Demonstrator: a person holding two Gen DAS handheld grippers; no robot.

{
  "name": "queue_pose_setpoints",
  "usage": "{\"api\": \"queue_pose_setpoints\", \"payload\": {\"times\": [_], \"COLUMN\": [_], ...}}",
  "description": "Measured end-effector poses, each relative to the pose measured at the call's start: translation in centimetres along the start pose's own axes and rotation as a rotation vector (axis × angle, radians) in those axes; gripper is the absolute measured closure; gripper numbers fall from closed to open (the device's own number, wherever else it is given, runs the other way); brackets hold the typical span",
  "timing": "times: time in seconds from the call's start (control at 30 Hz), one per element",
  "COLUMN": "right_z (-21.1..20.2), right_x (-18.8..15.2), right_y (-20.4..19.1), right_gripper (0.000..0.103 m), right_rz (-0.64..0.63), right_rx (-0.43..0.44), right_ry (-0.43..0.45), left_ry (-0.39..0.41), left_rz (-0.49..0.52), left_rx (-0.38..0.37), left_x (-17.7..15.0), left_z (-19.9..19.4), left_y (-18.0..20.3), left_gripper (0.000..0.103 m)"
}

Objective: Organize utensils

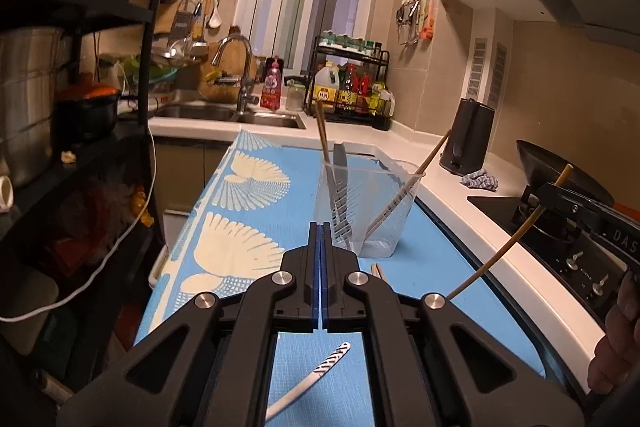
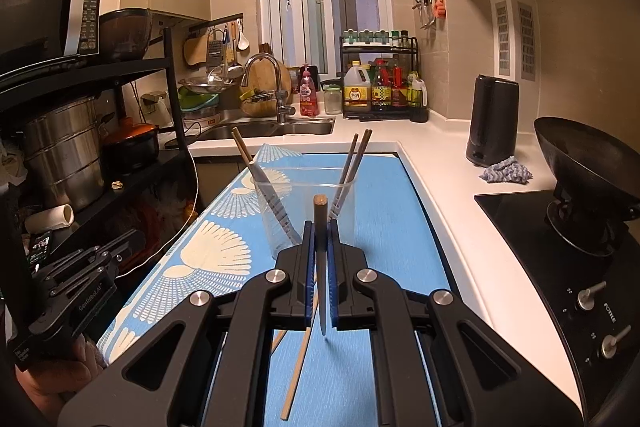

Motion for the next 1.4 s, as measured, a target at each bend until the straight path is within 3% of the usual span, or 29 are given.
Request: {"api": "queue_pose_setpoints", "payload": {"times": [0.17,0.37,0.53,0.67,0.7,0.83,0.97,1.03,1.13,1.23,1.4], "right_z": [0.8,-0.3,-1.3,-1.5,-1.6,-1.7,-1.6,-1.6,-1.6,-1.6,-1.5], "right_x": [-1.1,-2.8,-3.8,-4.0,-4.0,-4.1,-4.1,-4.0,-4.1,-4.1,-4.1], "right_y": [0.4,0.9,1.3,1.8,1.8,1.5,1.2,1.1,1.4,1.6,2.0], "right_gripper": [0.097,0.097,0.097,0.097,0.097,0.097,0.097,0.097,0.097,0.097,0.097], "right_rz": [0.029,0.044,0.055,0.073,0.075,0.067,0.061,0.055,0.066,0.070,0.088], "right_rx": [0.022,0.027,0.029,0.032,0.033,0.037,0.042,0.043,0.042,0.042,0.044], "right_ry": [-0.011,0.028,0.032,0.029,0.028,0.031,0.032,0.031,0.030,0.029,0.027], "left_ry": [-0.101,-0.226,-0.324,-0.340,-0.344,-0.393,-0.443,-0.462,-0.458,-0.453,-0.473], "left_rz": [-0.081,-0.091,-0.032,0.009,0.034,0.181,0.257,0.306,0.352,0.336,0.110], "left_rx": [-0.067,-0.118,-0.136,-0.145,-0.141,-0.074,-0.034,0.010,0.021,0.004,-0.100], "left_x": [-2.0,-6.7,-11.6,-13.3,-13.7,-15.6,-16.9,-17.6,-17.6,-17.2,-15.8], "left_z": [1.8,1.2,-1.0,-3.0,-3.5,-4.1,-3.7,-3.4,-3.6,-3.6,-1.7], "left_y": [-3.4,-5.6,-5.4,-4.8,-4.5,-3.7,-3.7,-3.8,-3.4,-3.0,-2.7], "left_gripper": [0.103,0.102,0.099,0.064,0.063,0.063,0.064,0.076,0.079,0.080,0.080]}}
Point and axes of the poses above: each gripper's, at about its wrist camera, not at the fingertips, and z roughly the way its jaws point, y to its right, x to its top, the point moved 8 cm from there along z, roughly the way its jaws point, and after that the axes turned 3 degrees about -x, right-handed, at the moved point
